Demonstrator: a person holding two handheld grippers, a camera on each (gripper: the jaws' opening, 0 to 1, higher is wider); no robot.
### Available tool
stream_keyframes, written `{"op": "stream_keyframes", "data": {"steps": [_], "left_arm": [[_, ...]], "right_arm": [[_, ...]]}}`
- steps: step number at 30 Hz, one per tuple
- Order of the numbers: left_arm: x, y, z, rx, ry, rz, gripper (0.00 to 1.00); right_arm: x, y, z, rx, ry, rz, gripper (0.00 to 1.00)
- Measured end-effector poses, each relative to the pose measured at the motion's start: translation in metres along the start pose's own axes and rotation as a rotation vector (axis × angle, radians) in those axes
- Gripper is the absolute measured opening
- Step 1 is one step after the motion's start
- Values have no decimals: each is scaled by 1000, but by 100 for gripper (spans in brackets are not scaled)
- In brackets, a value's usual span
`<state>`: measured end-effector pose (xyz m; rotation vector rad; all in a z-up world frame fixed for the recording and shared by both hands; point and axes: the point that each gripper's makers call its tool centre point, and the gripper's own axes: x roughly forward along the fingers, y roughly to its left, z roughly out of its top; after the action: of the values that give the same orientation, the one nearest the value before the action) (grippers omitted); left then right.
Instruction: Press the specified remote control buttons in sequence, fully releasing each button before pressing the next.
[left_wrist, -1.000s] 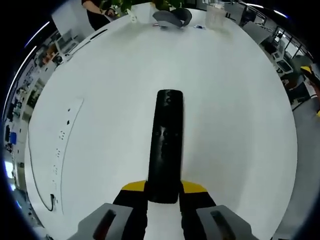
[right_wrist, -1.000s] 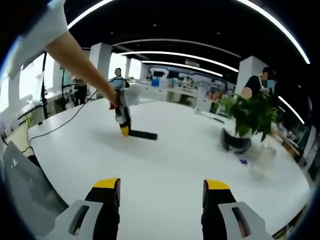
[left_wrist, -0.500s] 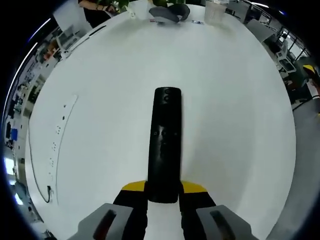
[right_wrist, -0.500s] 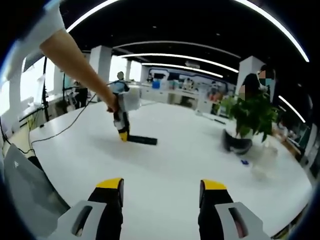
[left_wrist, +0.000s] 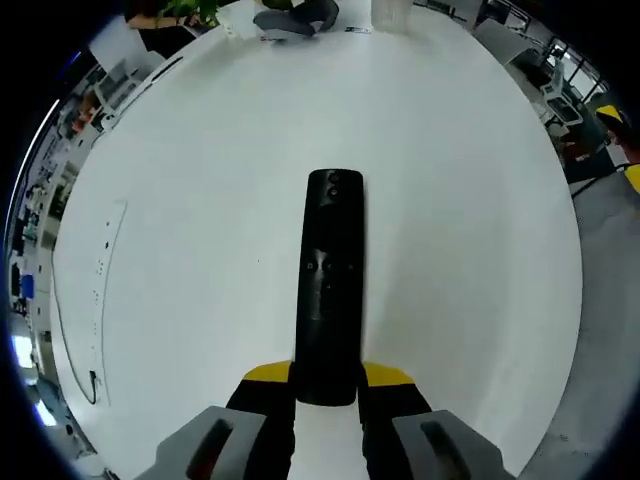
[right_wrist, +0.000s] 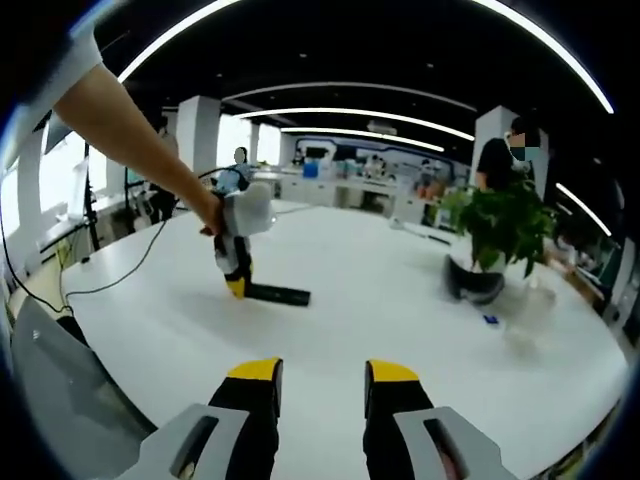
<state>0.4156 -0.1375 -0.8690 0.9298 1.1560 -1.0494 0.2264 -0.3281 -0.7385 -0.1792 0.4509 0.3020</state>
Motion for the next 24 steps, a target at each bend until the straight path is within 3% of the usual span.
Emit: {"op": "stream_keyframes", "data": {"steps": [12,24], "left_arm": [[-2,-38,-4,30,19,-6,23],[-4,-74,-10,56,29,-10,23]], "right_arm": [[0,-1,-5,11,31,10,4],[-1,2,-5,-2,34,21,0]]}}
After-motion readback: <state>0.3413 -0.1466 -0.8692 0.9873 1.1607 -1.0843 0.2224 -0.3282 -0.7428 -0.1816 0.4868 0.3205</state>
